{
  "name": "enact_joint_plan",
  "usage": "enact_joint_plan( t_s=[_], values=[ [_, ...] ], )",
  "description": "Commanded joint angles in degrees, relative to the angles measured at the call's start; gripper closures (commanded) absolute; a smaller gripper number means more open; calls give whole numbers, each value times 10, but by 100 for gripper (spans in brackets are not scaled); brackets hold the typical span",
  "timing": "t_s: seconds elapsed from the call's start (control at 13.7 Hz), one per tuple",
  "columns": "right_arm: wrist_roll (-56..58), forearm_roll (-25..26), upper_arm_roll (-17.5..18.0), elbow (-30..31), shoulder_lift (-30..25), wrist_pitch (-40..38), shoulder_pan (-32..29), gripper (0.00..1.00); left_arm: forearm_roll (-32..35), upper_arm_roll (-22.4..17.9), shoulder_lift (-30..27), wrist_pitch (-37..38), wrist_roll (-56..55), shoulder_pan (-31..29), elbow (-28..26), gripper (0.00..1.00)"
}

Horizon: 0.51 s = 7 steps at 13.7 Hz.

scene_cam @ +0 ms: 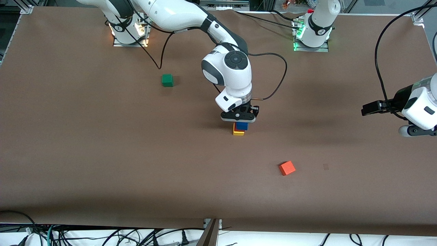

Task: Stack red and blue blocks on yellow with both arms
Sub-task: 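Carry the blue cube over the stack while the left gripper returns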

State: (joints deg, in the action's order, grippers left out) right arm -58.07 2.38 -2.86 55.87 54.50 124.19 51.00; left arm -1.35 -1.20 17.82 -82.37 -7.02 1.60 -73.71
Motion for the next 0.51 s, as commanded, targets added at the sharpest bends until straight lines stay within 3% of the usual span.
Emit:
enact_joint_plan(
  t_s=[0.0, 0.07, 0.44],
  values=[
    [-7, 15, -1, -25, 11, -10, 3, 46, 17, 9, -99, -61, 17, -5, -138, 0],
    [-6, 15, -2, -25, 9, -17, 3, 46, 17, 10, -116, -80, 17, -7, -167, 0],
    [-2, 17, -2, -25, 7, -30, 2, 46, 17, 10, -101, -83, 18, -3, -163, 0]
  ],
)
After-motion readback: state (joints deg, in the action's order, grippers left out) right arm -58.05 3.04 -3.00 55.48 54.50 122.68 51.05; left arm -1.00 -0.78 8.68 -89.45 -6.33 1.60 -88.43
